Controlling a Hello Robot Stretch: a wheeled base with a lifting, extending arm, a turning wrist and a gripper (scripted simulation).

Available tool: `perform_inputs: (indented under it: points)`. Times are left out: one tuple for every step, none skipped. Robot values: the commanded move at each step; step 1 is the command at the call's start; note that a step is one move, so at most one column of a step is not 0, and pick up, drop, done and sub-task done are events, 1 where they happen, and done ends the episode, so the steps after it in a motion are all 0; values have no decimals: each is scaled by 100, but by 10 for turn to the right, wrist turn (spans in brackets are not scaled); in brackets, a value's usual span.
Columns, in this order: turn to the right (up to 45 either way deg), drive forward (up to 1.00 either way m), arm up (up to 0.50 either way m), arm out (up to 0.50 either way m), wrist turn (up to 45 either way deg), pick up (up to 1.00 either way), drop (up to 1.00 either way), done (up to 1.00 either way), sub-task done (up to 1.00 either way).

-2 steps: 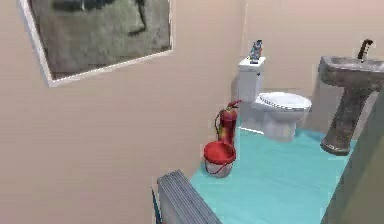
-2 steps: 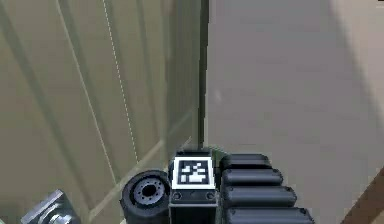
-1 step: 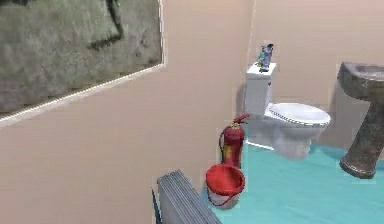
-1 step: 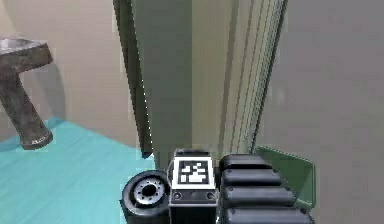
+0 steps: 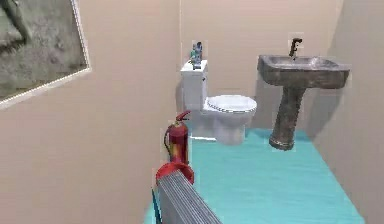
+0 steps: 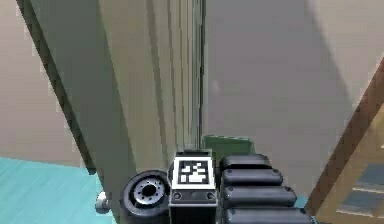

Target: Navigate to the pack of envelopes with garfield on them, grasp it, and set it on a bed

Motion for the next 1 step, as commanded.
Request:
perform_inputs:
  points:
    - [0, 15, 0, 0, 0, 0, 0, 0, 0]
